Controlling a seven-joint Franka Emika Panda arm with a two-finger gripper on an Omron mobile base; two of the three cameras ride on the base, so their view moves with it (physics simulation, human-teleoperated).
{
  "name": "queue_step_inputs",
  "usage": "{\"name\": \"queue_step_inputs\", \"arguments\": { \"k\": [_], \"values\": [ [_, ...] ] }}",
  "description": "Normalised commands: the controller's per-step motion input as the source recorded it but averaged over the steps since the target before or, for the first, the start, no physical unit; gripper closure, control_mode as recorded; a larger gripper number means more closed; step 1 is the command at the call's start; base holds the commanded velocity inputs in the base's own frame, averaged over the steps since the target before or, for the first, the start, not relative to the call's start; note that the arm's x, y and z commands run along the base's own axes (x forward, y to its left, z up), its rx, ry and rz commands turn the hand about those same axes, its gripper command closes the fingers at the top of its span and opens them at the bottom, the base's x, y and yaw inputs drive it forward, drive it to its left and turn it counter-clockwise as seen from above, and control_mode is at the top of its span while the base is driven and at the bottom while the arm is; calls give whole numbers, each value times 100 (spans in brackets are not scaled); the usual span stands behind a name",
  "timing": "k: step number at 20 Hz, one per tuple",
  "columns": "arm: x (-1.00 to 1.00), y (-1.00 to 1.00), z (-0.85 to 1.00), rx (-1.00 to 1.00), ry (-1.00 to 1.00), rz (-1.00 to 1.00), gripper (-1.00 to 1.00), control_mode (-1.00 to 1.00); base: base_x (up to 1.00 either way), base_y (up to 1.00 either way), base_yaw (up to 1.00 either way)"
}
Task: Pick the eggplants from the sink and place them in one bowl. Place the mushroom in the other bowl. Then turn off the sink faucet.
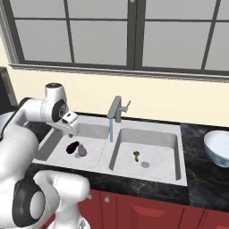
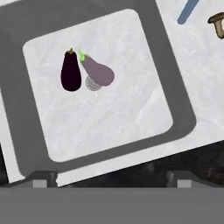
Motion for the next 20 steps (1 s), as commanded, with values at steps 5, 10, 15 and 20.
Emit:
{"name": "queue_step_inputs", "arguments": {
  "k": [5,10,15,20],
  "values": [
    [15,22,-37,0,0,0,-100,-100,0,0,0],
    [21,16,-41,0,0,0,-100,-100,0,0,0],
    [24,10,-43,0,0,0,-100,-100,0,0,0],
    [23,14,-38,0,0,0,-100,-100,0,0,0]
  ]
}}
